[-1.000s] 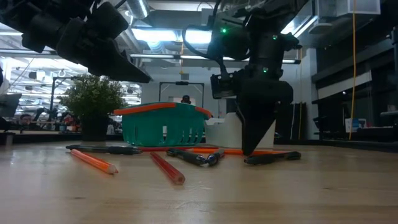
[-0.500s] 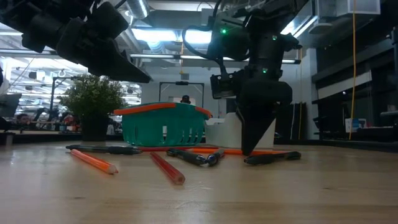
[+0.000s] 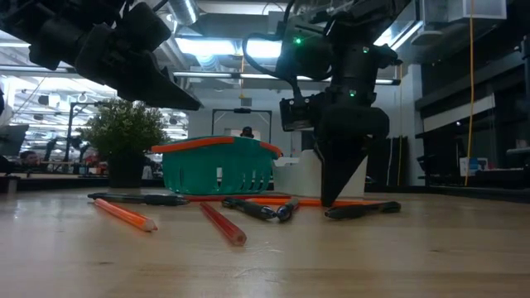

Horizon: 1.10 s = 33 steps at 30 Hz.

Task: Sort pens & pencils
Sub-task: Put the orange pencil into the green basket

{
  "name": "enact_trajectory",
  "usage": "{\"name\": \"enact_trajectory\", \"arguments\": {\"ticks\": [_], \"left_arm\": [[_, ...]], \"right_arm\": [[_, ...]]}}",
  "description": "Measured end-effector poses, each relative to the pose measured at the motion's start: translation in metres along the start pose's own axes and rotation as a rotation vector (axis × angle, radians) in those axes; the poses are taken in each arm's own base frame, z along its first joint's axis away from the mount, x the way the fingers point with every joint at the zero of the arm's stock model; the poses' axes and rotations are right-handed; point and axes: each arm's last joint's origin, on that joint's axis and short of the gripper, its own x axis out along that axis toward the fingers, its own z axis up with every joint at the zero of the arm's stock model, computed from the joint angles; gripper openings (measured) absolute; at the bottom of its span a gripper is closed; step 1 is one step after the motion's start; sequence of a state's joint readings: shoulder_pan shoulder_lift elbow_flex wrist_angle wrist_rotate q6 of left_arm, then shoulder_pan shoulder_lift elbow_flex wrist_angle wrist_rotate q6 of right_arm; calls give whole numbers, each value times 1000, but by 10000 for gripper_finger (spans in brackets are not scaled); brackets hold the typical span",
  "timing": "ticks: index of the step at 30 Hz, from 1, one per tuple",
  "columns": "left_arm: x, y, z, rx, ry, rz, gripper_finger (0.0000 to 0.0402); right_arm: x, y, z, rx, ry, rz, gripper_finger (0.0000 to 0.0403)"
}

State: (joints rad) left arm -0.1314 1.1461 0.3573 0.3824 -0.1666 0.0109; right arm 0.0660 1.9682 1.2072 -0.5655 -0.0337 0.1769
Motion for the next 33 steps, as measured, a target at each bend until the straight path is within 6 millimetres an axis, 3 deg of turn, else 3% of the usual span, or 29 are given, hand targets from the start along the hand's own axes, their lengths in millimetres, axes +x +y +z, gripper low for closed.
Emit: {"name": "enact_trajectory", "arguments": {"ticks": [12,33], "left_arm": [[0,0,0,1,0,0,94],[0,0,0,28,-1,0,94]], "right_arm": [[-1,-9,2,27,-8,3,27],[-25,-15,31,-15,-70,-21,26]]}}
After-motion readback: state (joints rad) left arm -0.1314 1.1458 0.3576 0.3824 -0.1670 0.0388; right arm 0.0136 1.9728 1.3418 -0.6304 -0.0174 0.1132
